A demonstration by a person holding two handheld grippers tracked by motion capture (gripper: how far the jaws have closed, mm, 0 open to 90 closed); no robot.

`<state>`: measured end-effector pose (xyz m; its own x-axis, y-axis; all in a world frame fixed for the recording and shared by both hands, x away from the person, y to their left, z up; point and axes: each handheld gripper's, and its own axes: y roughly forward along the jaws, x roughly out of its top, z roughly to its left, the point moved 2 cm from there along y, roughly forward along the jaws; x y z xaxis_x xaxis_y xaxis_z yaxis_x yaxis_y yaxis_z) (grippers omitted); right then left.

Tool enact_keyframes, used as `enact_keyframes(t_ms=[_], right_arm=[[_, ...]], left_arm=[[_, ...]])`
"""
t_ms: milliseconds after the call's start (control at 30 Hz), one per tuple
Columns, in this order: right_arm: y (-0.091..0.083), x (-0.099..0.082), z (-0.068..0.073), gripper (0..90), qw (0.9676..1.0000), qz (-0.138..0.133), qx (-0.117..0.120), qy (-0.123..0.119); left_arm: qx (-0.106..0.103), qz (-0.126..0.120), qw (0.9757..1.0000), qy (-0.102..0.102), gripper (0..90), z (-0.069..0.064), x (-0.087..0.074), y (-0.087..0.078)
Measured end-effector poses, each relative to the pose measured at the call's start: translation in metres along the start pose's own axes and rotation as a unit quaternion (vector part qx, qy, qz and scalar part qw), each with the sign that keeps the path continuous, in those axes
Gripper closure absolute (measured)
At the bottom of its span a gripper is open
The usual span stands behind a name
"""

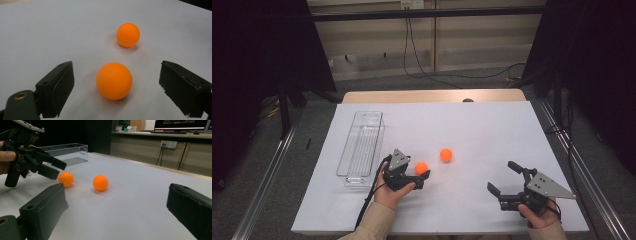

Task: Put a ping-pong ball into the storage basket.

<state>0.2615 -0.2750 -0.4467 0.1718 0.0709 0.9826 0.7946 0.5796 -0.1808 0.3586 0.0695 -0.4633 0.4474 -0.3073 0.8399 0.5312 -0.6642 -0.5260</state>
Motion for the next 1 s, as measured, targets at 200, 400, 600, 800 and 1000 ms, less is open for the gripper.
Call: enact_keyframes(t_ms=[200,400,600,800,1000], right_arm=[[0.0000,-0.0001,0.0000,2.0,1.0000,0.000,0.000,0.000],[0.0002,-0.0001,0.0001,2.0,1.0000,0.000,0.000,0.000],[0.0003,-0.0001,0.0002,2.0,1.0000,0.001,0.000,0.000],[0.0003,-0.0001,0.0001,2.0,1.0000,0.001,0.000,0.000],[0.0002,0.0000,0.0002,2.0,1.0000,0.000,0.001,-0.001]], left_arm=[[0.002,0.002,1.0000,-0.001,16.5,0.0013,0.0005,0.0015],[-0.001,0.008,1.0000,-0.004,18.3,0.0011,0.0006,0.0024],[-0.001,0.016,0.9998,-0.007,20.9,0.0004,0.0008,0.0030],[-0.007,0.023,0.9997,-0.010,23.2,-0.0003,0.0006,0.0043],[-0.005,0.032,0.9994,-0.009,25.9,0.0003,0.0010,0.0079]])
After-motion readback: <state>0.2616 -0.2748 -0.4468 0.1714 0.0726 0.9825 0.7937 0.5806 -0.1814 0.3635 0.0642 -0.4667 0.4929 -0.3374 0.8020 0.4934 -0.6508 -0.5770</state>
